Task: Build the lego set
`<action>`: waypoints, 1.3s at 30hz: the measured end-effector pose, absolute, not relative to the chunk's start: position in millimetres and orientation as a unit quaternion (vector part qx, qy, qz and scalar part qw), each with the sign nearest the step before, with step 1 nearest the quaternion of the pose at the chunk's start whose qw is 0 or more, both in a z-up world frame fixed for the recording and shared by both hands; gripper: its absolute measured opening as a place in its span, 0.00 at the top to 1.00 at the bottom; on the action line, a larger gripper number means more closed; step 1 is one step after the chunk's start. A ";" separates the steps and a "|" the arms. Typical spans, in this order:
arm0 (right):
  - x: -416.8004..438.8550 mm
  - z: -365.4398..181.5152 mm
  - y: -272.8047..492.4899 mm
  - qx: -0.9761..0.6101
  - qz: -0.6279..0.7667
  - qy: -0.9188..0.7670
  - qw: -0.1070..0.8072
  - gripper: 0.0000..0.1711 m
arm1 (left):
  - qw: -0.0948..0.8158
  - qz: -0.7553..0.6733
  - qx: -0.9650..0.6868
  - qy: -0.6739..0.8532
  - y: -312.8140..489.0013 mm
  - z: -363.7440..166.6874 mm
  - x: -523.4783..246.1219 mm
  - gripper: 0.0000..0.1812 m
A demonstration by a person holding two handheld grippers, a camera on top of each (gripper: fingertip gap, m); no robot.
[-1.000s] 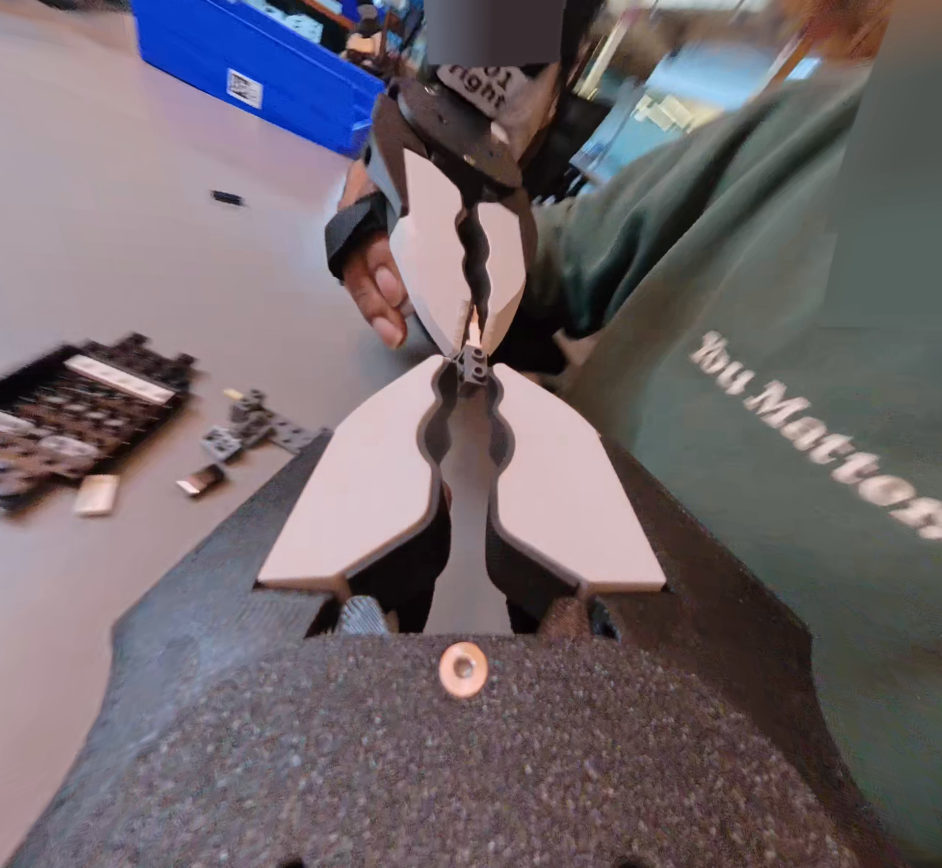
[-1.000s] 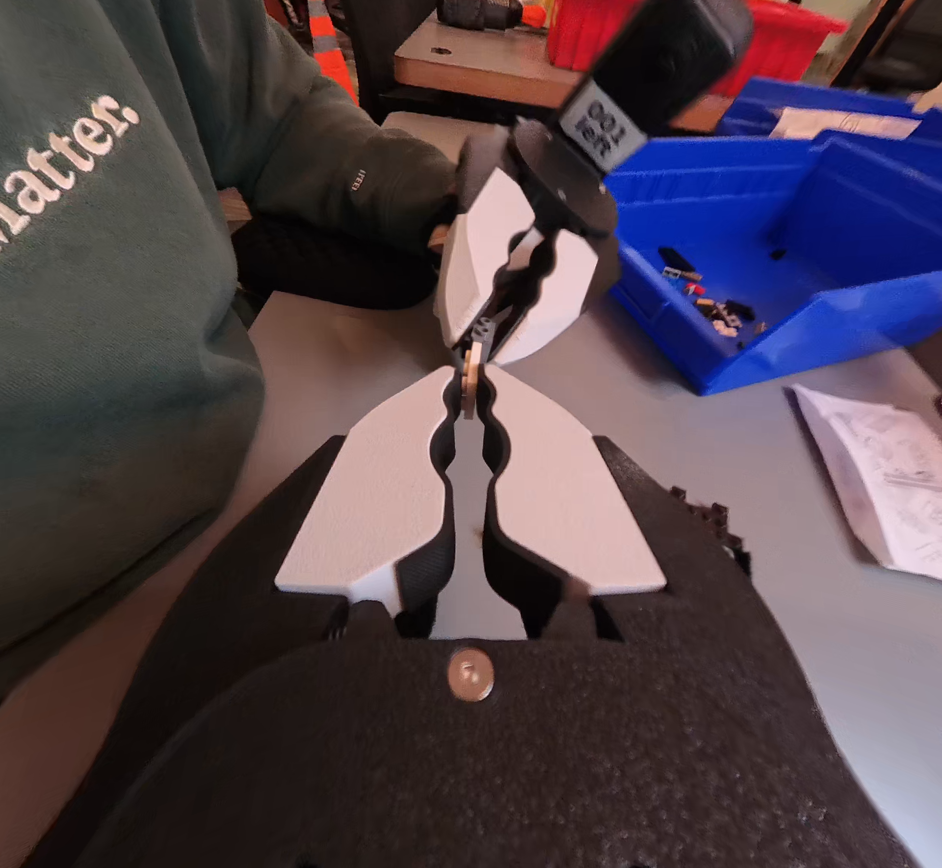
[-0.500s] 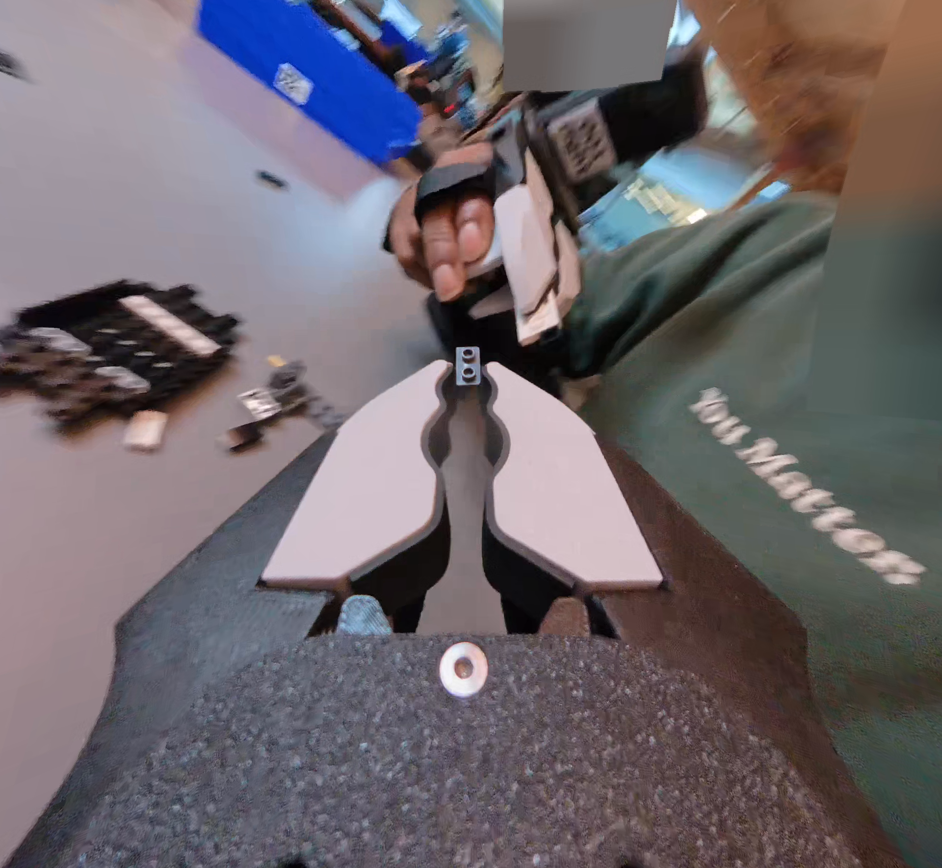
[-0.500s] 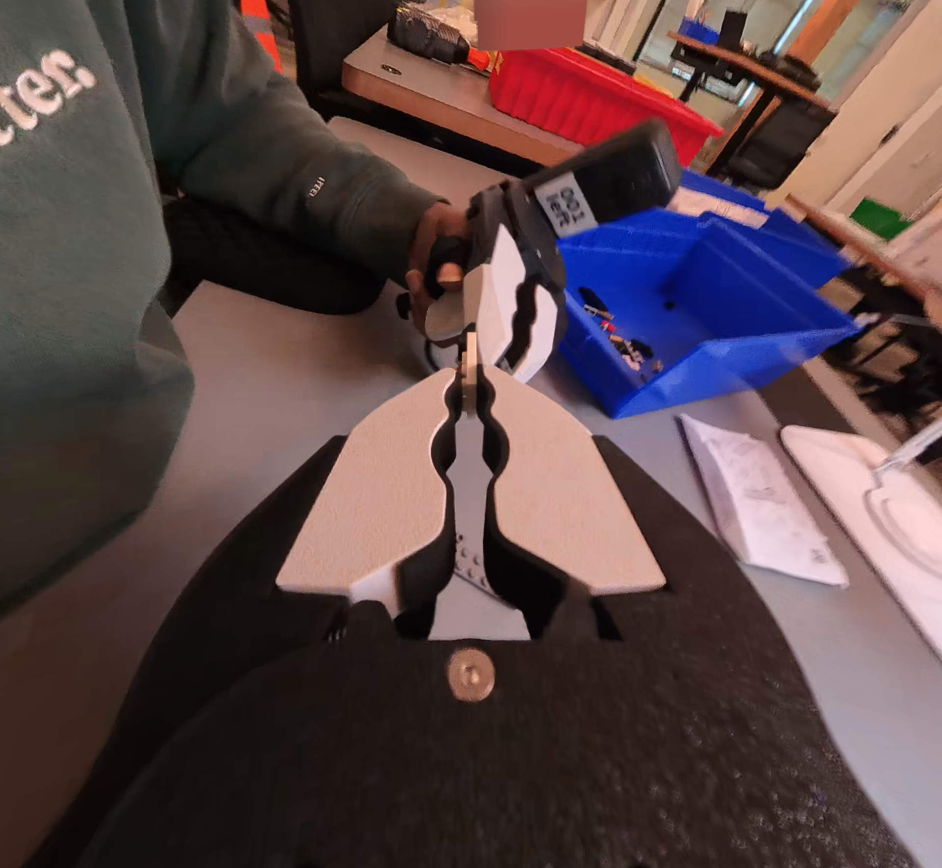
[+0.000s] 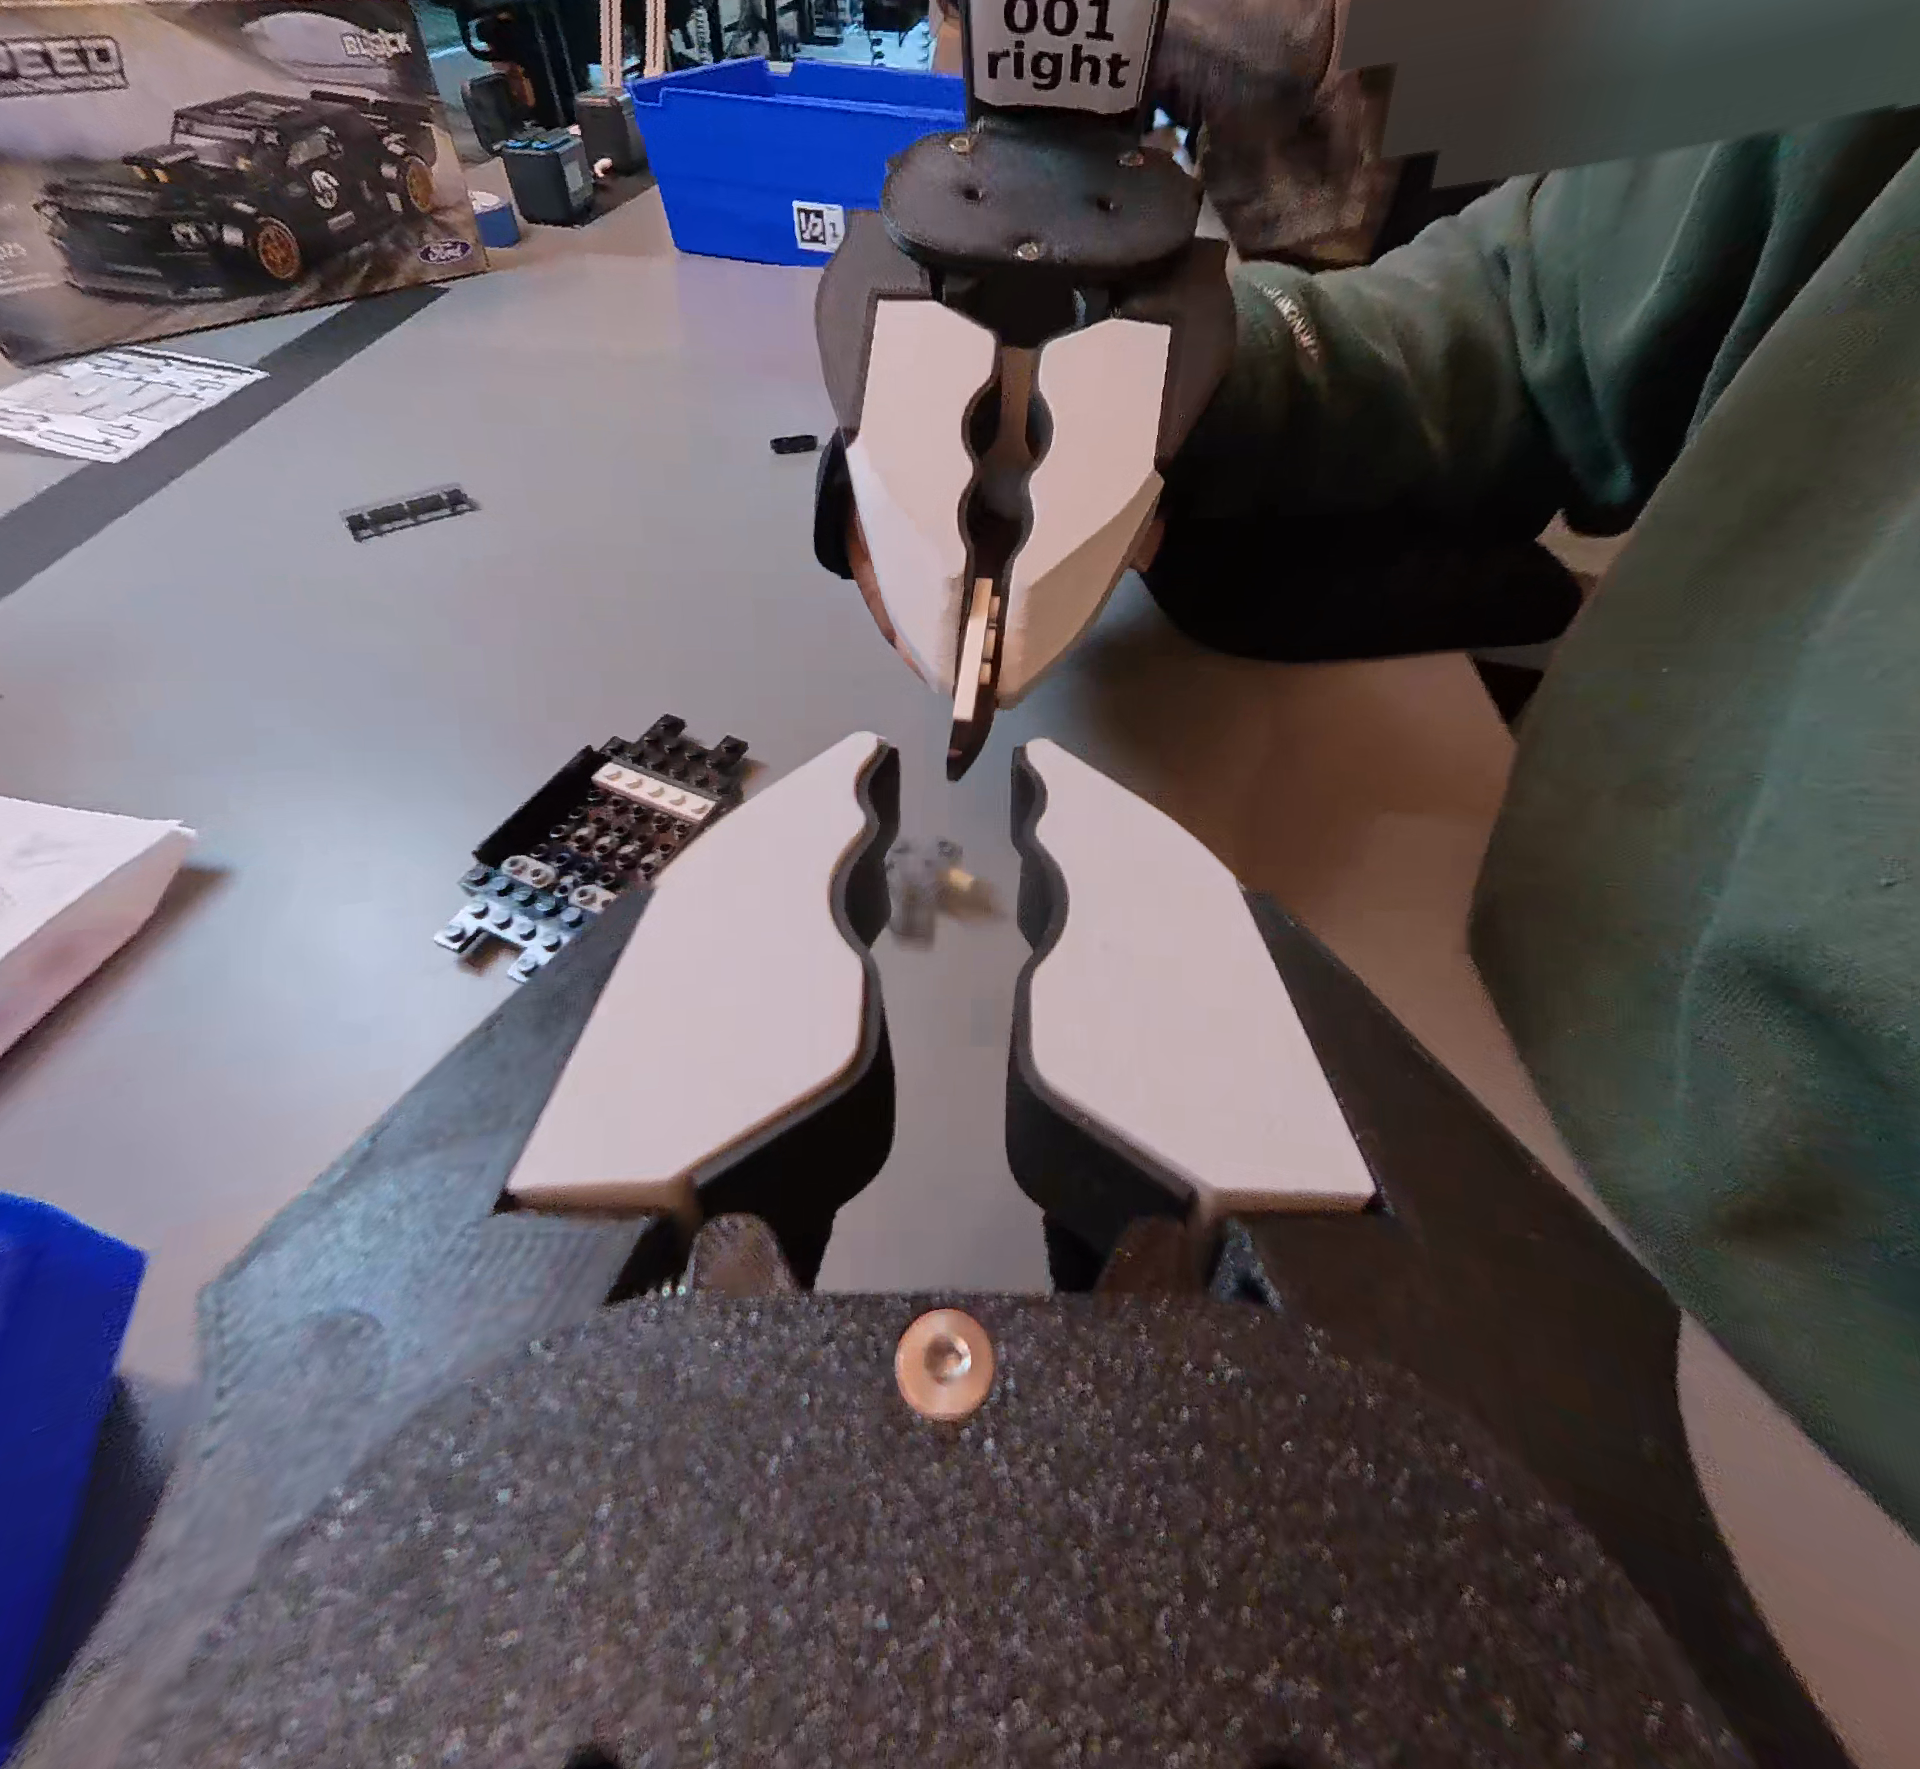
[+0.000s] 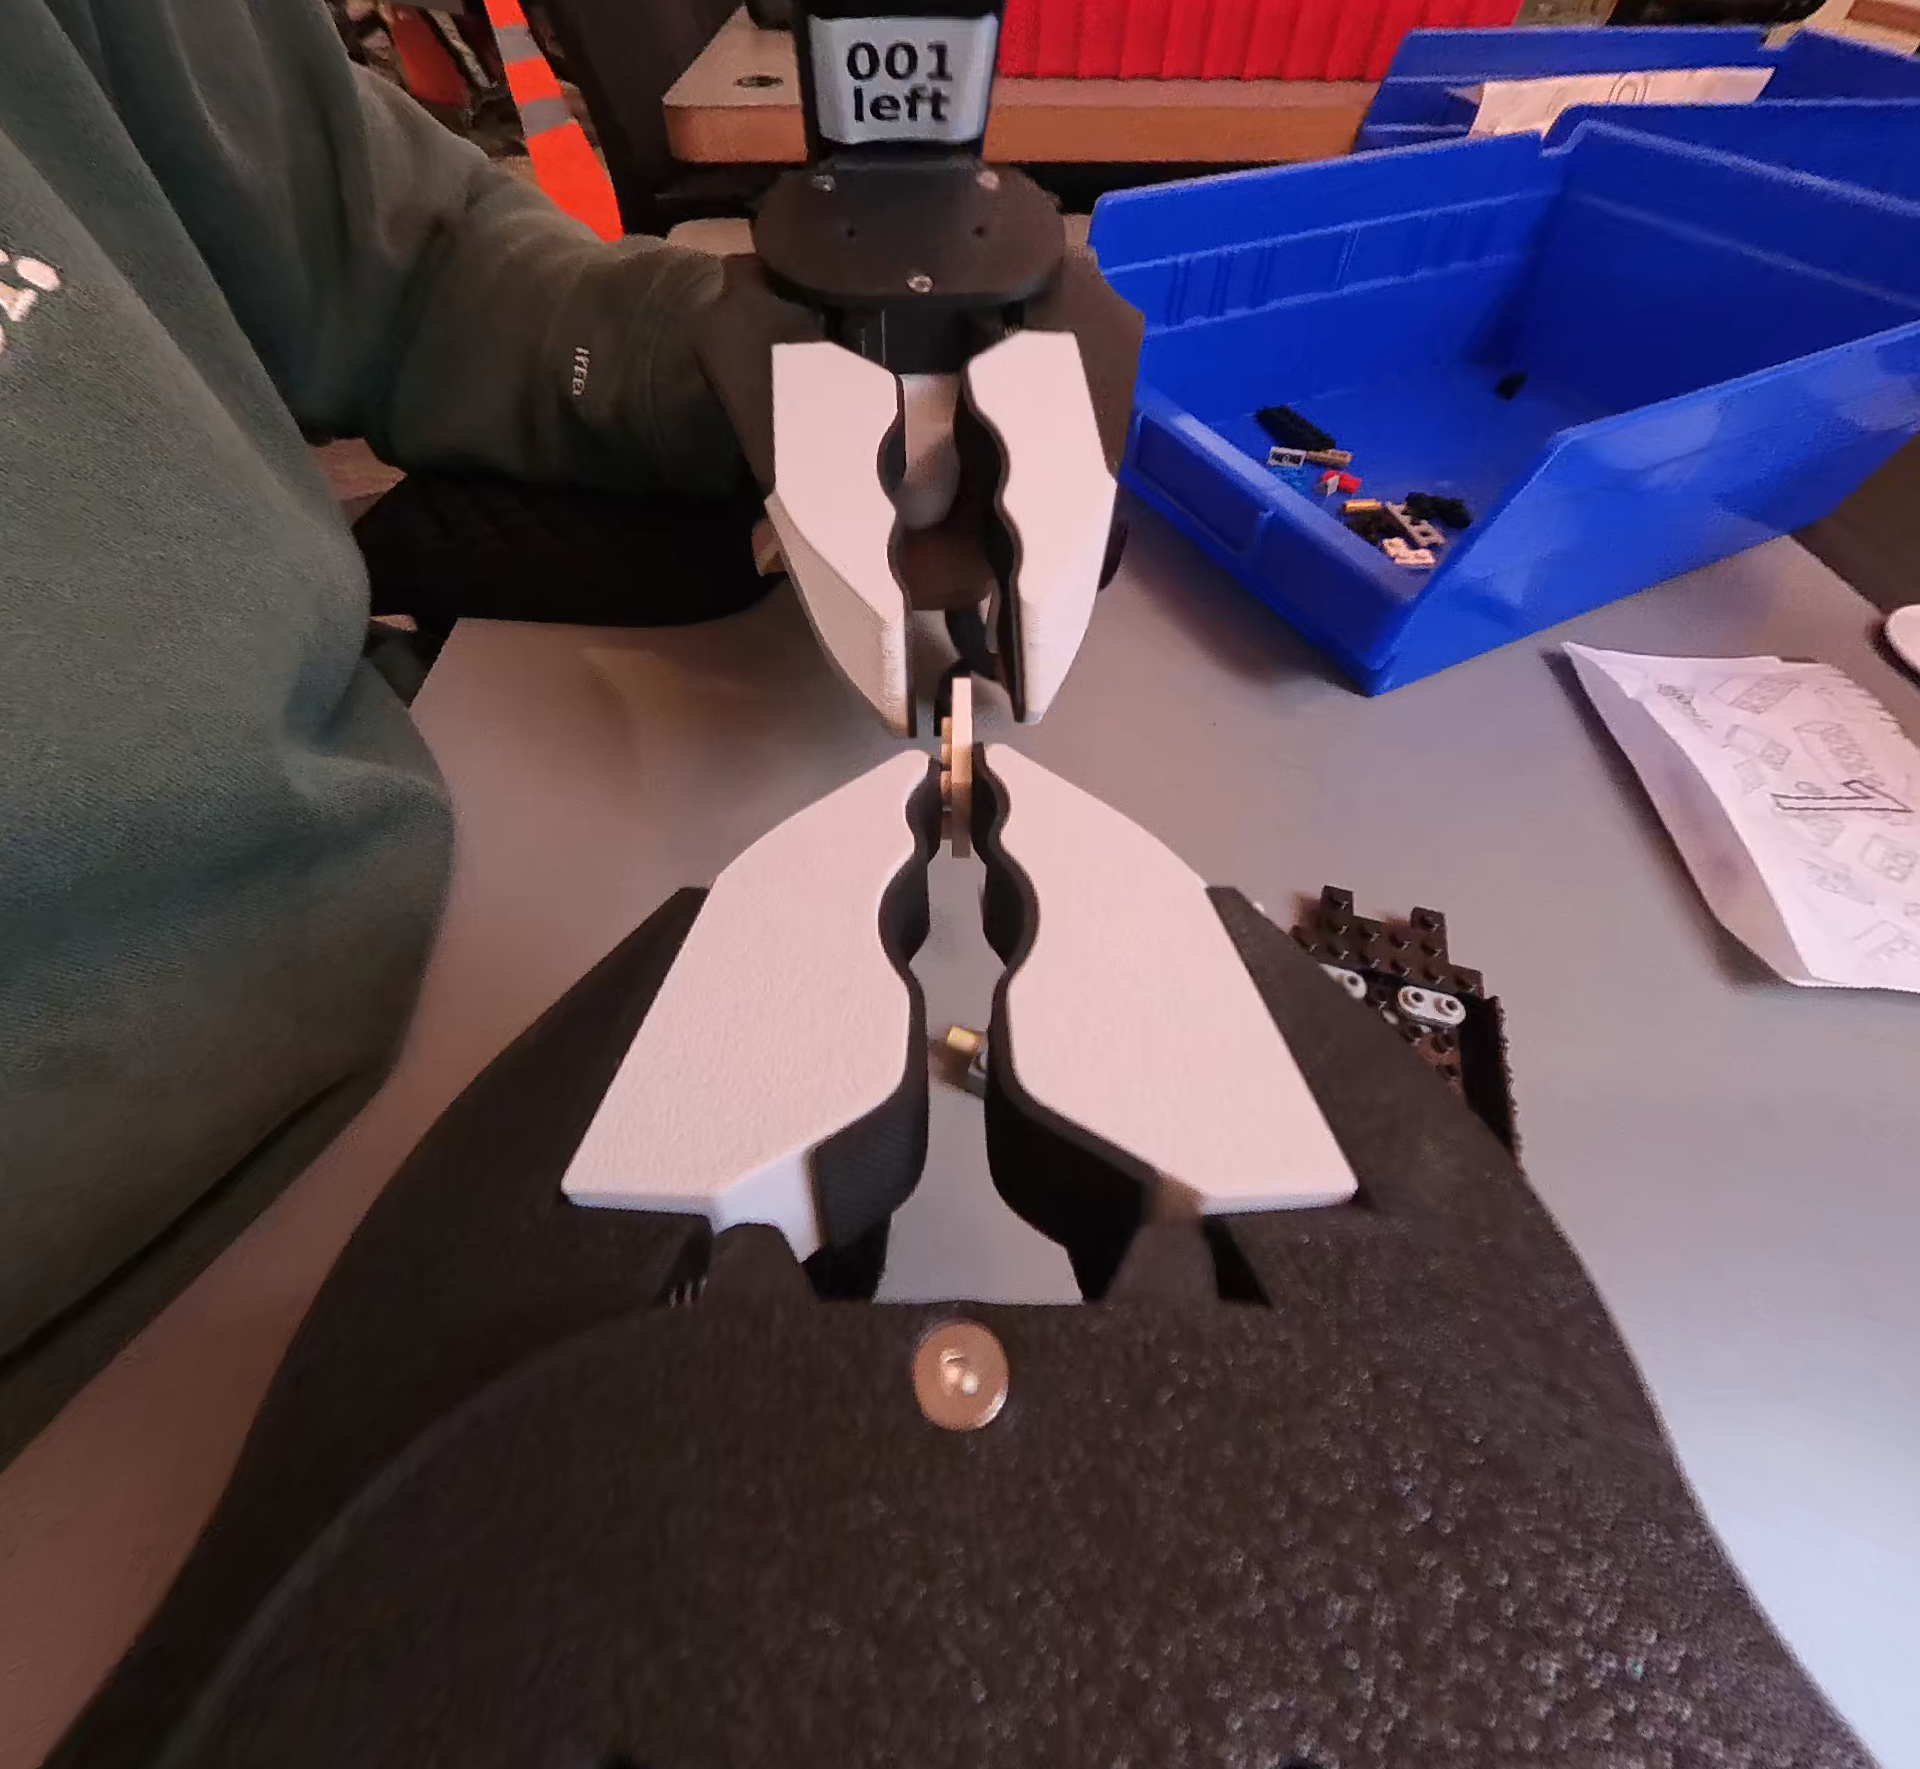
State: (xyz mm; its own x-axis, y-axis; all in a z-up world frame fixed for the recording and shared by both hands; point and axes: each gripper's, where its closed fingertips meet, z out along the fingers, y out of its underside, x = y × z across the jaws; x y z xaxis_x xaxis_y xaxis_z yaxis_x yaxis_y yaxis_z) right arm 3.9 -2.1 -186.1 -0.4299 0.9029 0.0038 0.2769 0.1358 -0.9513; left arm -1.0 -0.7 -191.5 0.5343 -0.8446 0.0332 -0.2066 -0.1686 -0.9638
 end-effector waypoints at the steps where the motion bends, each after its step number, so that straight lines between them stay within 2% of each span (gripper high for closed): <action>1: 3.1 -188.5 -2.0 -0.434 0.494 -0.686 0.312 0.97 | 0.528 -0.291 -0.702 0.380 -0.1 -192.7 -1.3 0.90; 5: 0.9 -191.4 0.1 -0.447 0.494 -0.681 0.305 0.97 | 0.529 -0.261 -0.705 0.393 1.1 -196.9 -2.1 0.96; 13: -13.1 -194.6 27.3 -0.537 0.446 -0.626 0.349 0.97 | 0.527 -0.182 -0.770 0.310 24.4 -198.3 -16.7 0.97; 16: -15.6 -202.7 33.3 -0.558 0.413 -0.622 0.362 0.97 | 0.527 -0.118 -0.778 0.320 29.1 -207.3 -17.6 0.97; 20: -12.0 -203.6 48.1 -0.576 0.427 -0.602 0.352 0.97 | 0.525 -0.125 -0.775 0.328 30.0 -212.3 -25.0 0.97; 23: -8.4 -202.1 59.3 -0.584 0.428 -0.590 0.358 0.97 | 0.551 -0.067 -0.786 0.273 44.3 -198.5 -65.5 0.97; 26: -8.7 -200.5 60.6 -0.582 0.428 -0.589 0.362 0.97 | 0.573 0.055 -0.800 0.167 62.1 -179.6 -137.3 0.97; 27: -9.4 -201.4 59.1 -0.580 0.429 -0.592 0.360 0.97 | 0.562 0.085 -0.811 0.141 66.5 -182.0 -158.5 0.96; 29: -10.8 -204.7 55.1 -0.575 0.426 -0.602 0.355 0.97 | 0.499 0.093 -0.855 0.107 71.1 -207.2 -184.7 0.77; 31: -11.5 -206.2 51.5 -0.568 0.423 -0.611 0.355 0.97 | 0.478 0.051 -0.872 0.095 71.2 -222.6 -184.0 0.69; 37: -11.0 -204.6 50.3 -0.562 0.428 -0.611 0.357 0.97 | 0.481 0.058 -0.863 0.146 66.6 -222.0 -165.1 0.66; 39: -10.9 -202.7 50.6 -0.561 0.436 -0.606 0.357 0.97 | 0.504 0.012 -0.841 0.197 62.8 -215.1 -138.7 0.72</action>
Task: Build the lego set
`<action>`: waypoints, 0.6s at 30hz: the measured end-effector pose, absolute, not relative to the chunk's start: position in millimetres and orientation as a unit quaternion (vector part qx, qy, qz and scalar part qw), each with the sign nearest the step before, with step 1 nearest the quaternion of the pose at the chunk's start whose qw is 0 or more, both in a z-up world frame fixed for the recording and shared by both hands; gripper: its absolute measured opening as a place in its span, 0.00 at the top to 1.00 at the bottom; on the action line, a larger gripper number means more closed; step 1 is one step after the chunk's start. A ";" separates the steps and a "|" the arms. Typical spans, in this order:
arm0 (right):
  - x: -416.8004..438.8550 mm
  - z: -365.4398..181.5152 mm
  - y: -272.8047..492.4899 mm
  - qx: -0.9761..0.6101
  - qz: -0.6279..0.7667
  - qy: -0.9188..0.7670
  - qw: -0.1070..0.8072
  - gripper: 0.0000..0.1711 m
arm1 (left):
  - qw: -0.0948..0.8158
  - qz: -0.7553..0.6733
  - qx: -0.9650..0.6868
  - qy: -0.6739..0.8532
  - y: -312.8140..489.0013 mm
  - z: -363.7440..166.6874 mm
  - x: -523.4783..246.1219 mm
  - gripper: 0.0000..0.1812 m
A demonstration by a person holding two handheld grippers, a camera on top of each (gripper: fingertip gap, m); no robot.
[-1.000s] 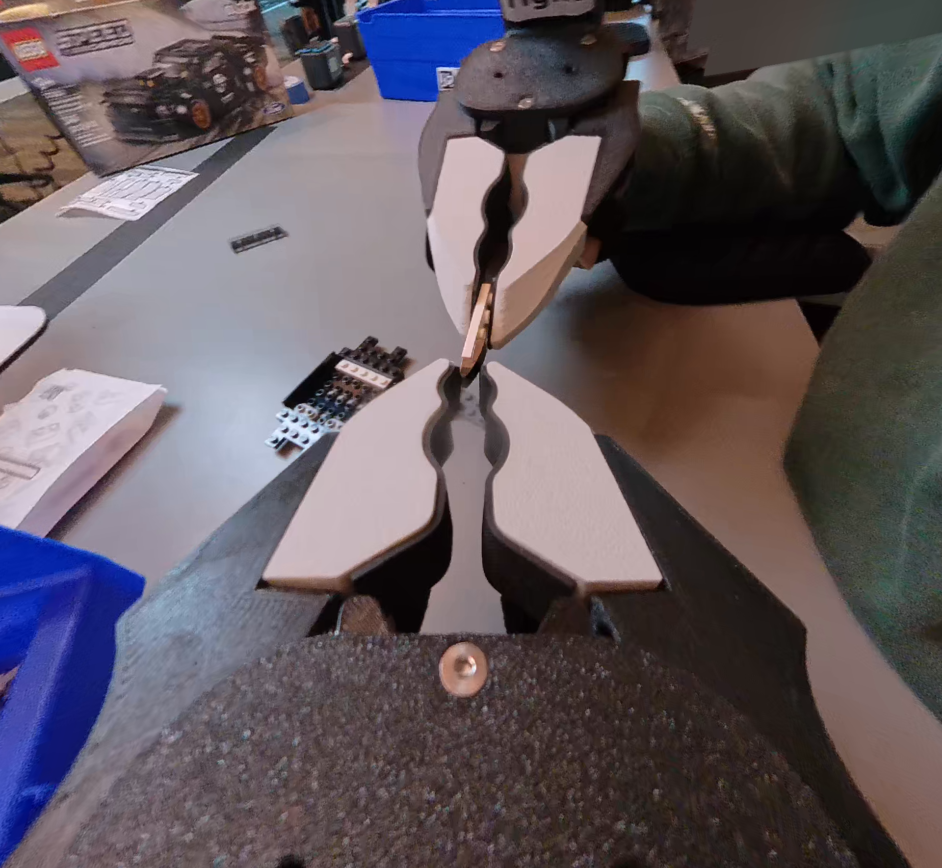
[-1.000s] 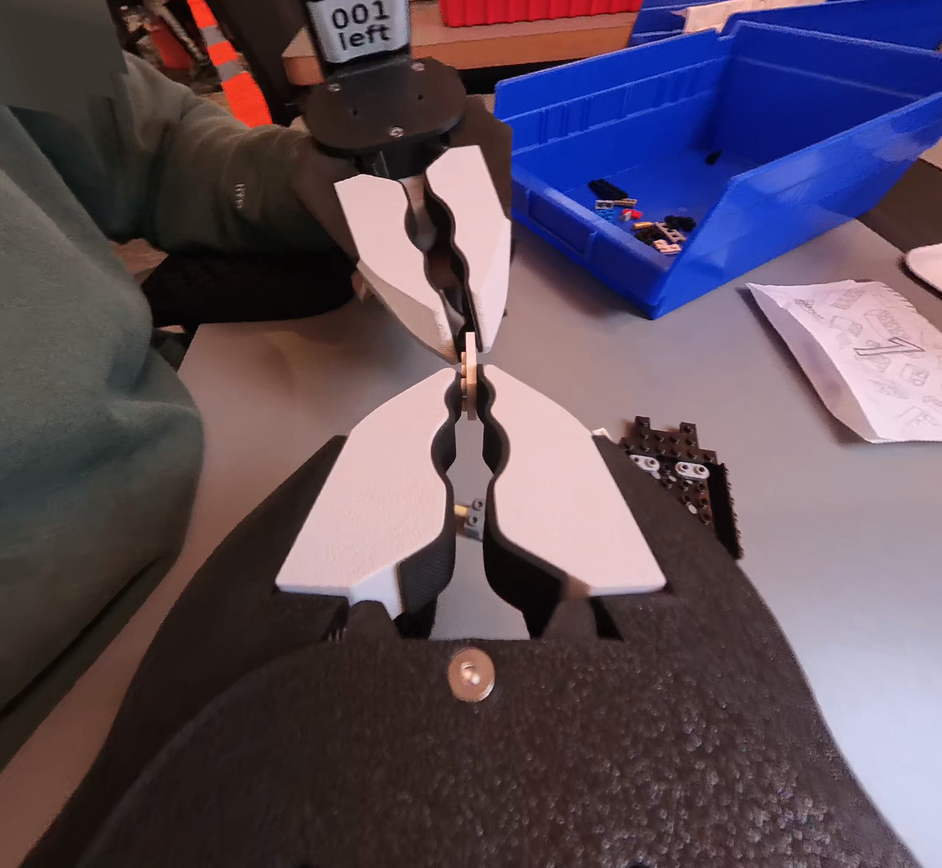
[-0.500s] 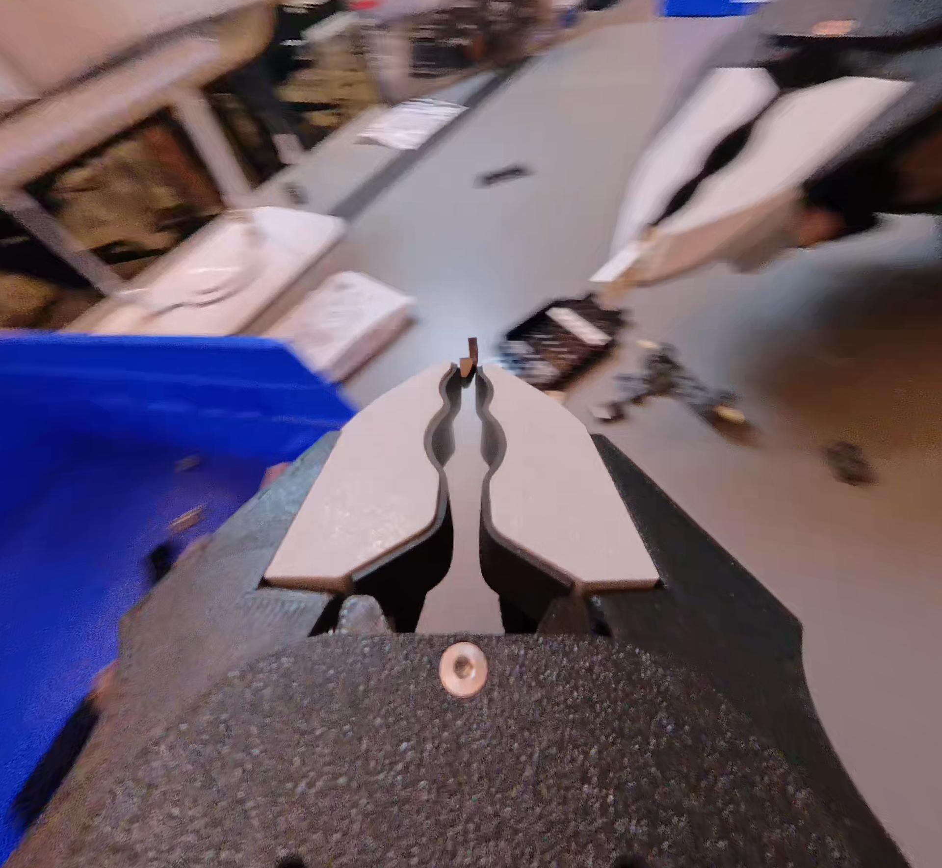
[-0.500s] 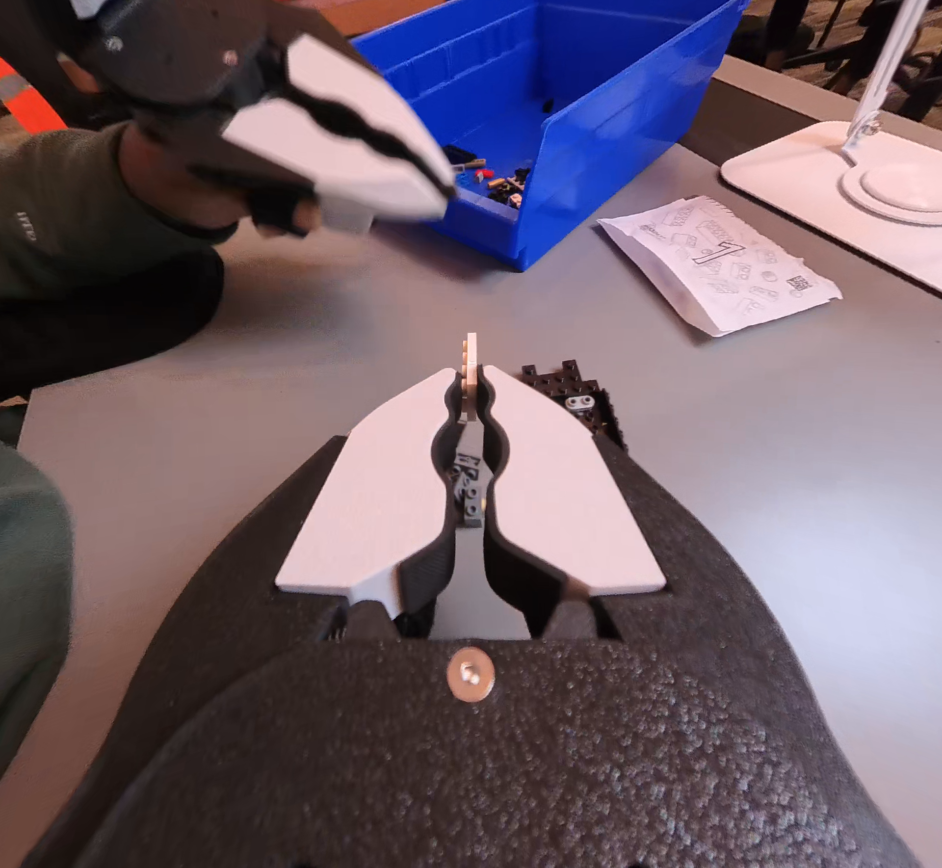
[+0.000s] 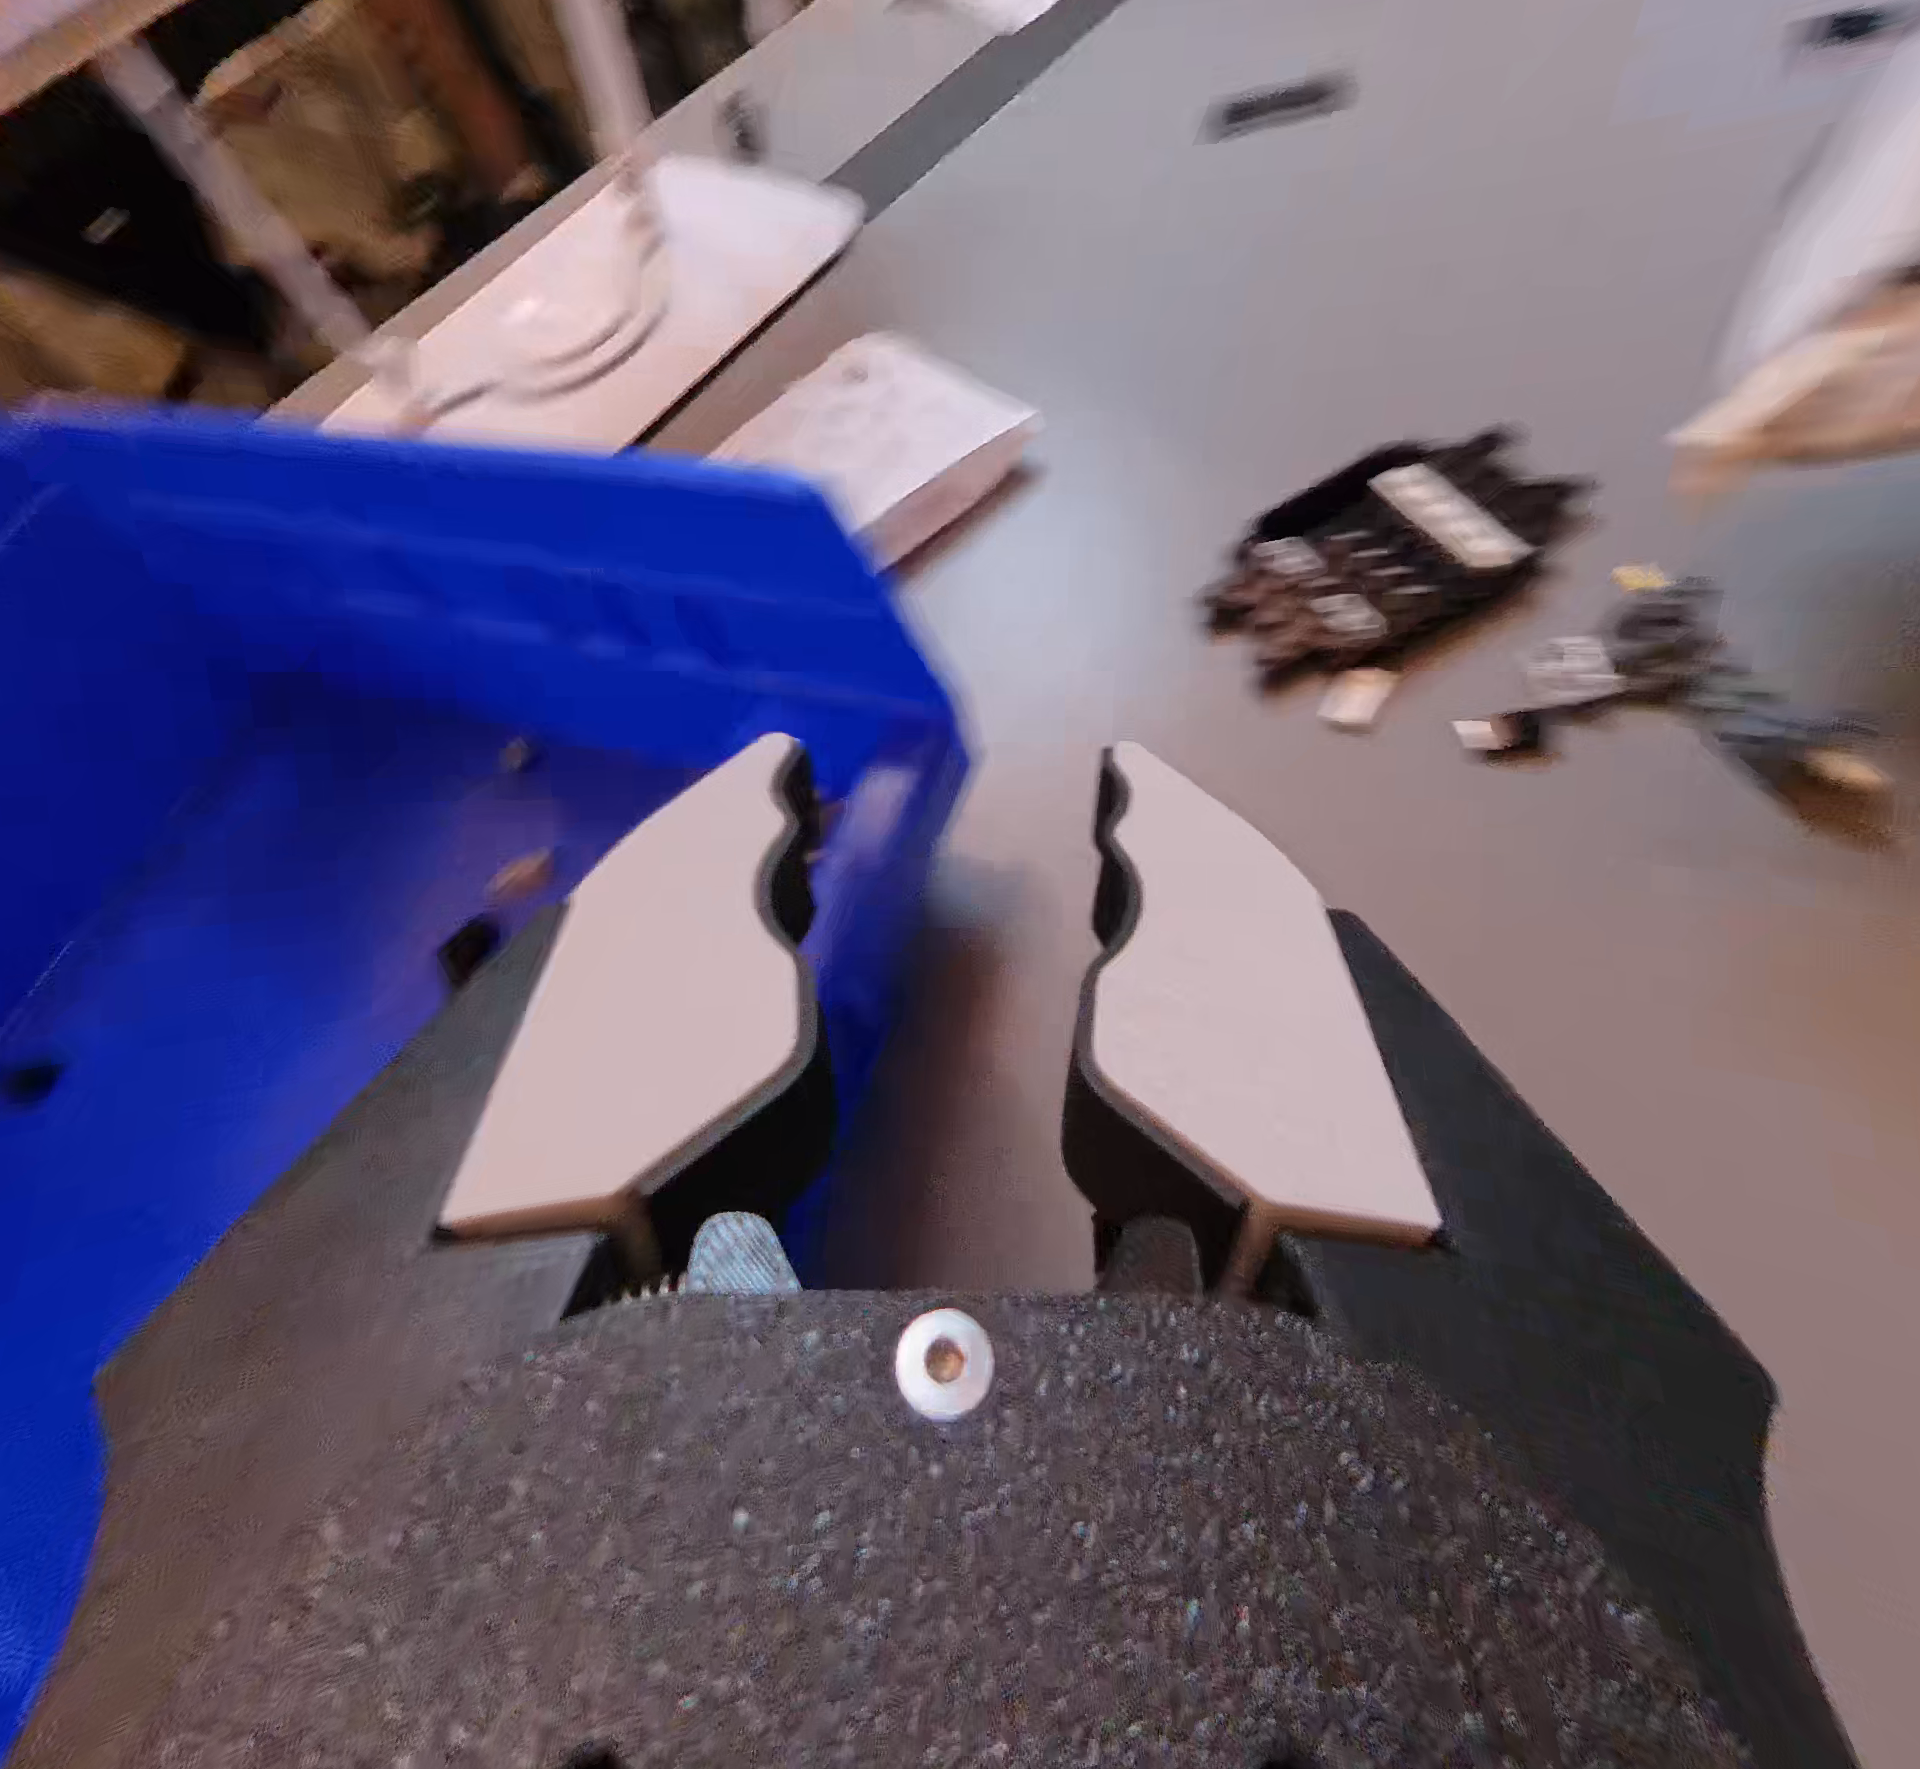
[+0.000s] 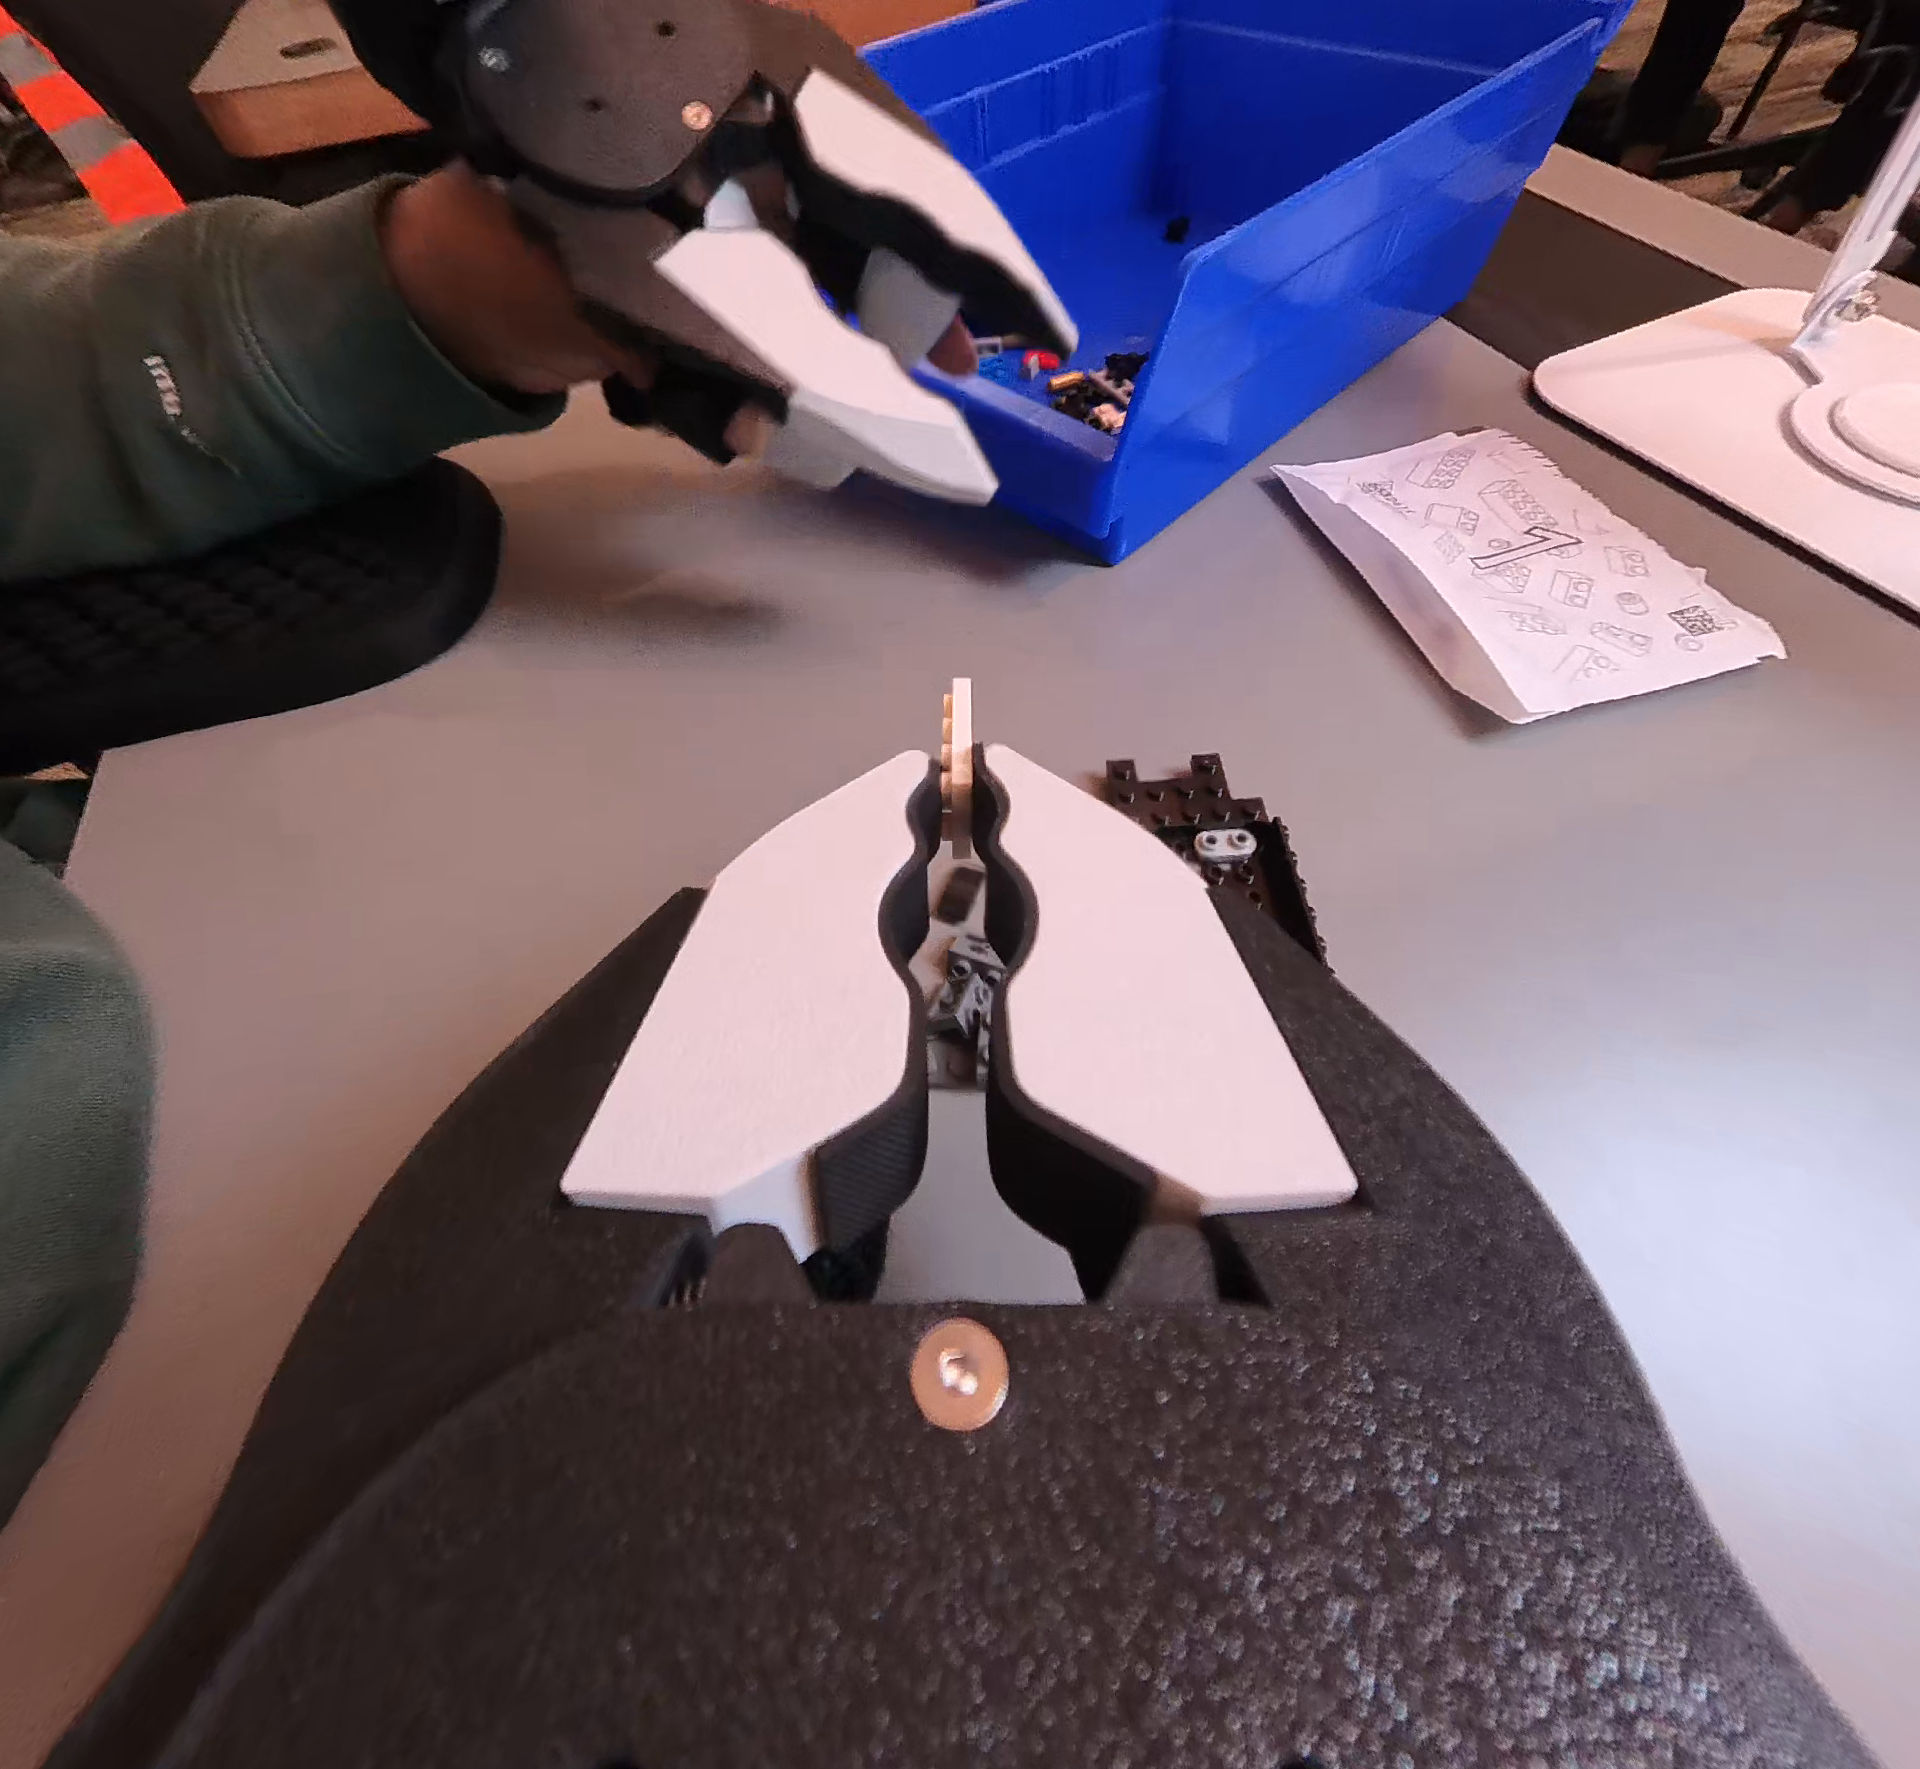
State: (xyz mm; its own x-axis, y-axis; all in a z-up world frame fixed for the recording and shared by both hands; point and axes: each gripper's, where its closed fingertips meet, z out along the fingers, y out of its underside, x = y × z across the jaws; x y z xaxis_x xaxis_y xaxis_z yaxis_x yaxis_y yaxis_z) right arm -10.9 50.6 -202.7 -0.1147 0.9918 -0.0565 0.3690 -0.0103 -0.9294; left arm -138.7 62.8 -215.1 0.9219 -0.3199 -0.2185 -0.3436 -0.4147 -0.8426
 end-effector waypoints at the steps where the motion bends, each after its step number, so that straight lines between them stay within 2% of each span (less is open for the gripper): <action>1: -11.0 -200.3 49.6 -0.559 0.446 -0.601 0.355 0.97 | 0.518 -0.021 -0.824 0.228 58.7 -210.2 -119.8 0.74; 5: -10.9 -191.6 43.3 -0.550 0.493 -0.584 0.336 0.97 | 0.527 -0.180 -0.772 0.307 32.0 -199.8 -47.3 0.77; 11: -8.5 -182.8 18.3 -0.496 0.542 -0.605 0.308 0.97 | 0.536 -0.260 -0.735 0.324 21.0 -186.5 -10.5 0.83; 13: -7.8 -182.2 13.5 -0.483 0.548 -0.611 0.305 0.97 | 0.533 -0.275 -0.728 0.331 17.2 -183.3 -6.2 0.96; 15: -7.9 -183.1 15.6 -0.488 0.546 -0.610 0.303 0.96 | 0.532 -0.266 -0.728 0.340 15.0 -181.0 -7.4 0.97; 18: -7.6 -184.8 33.4 -0.519 0.526 -0.595 0.317 0.89 | 0.568 -0.172 -0.742 0.312 29.5 -169.5 -38.9 0.97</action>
State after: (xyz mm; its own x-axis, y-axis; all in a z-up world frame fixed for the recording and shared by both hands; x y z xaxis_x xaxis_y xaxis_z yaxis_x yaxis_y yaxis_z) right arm -7.6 33.4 -184.8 -0.2598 0.9508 -0.1687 0.2838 -0.0918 -0.9545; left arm -38.9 29.5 -169.5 0.7459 -0.6586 -0.0995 -0.2681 -0.1601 -0.9500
